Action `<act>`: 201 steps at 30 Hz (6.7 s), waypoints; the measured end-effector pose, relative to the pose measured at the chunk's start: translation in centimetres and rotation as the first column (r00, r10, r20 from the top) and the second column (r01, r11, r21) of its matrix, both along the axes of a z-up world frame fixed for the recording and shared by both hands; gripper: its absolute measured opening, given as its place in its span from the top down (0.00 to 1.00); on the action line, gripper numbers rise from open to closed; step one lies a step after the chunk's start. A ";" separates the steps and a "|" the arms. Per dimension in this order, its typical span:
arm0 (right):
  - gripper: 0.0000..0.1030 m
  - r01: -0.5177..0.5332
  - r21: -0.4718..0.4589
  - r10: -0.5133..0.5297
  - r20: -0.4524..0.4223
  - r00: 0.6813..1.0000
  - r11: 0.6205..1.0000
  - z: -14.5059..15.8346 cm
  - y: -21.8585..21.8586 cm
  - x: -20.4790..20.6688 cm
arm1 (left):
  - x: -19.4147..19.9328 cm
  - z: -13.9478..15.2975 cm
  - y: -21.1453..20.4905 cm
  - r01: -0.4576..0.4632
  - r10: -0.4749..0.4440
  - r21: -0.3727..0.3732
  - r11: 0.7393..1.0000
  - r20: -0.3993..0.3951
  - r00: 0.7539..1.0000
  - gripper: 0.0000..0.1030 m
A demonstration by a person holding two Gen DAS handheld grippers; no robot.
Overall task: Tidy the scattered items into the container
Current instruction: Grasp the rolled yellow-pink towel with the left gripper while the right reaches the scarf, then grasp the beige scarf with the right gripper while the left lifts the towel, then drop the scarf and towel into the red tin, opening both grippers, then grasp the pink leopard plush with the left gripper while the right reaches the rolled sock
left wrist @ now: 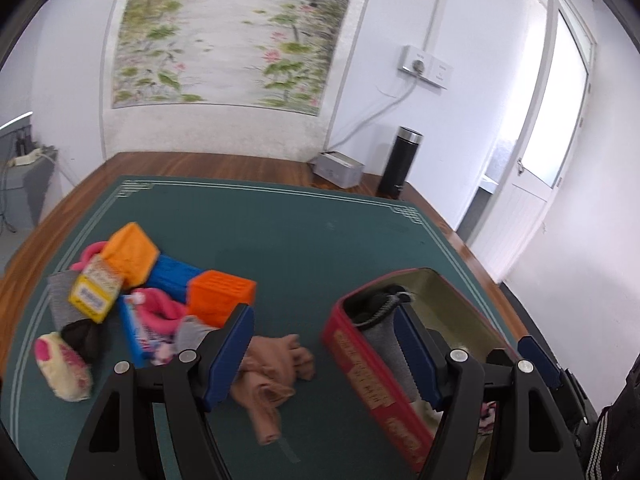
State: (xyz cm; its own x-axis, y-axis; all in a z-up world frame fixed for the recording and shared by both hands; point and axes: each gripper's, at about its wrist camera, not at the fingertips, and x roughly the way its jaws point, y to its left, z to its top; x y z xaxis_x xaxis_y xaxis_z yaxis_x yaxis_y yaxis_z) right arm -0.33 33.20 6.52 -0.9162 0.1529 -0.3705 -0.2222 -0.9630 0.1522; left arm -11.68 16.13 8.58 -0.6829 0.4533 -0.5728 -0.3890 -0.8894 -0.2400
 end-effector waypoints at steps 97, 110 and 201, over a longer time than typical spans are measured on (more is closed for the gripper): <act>0.69 0.102 -0.092 -0.092 0.111 0.990 0.991 0.7 1.3 -4.7 | -0.4 -8.6 -16.1 -0.262 0.274 -0.118 0.958 0.094 0.957 0.35; 0.51 0.143 -0.096 -0.133 0.108 0.985 0.985 0.4 2.5 -4.5 | 0.0 -7.8 -14.5 -0.216 0.226 -0.105 0.971 0.097 0.969 0.35; 0.44 -0.190 -0.089 0.203 0.173 0.964 0.978 -2.4 -5.8 -5.7 | -6.4 -10.7 -6.4 -0.107 0.148 -0.214 0.971 0.189 0.971 0.25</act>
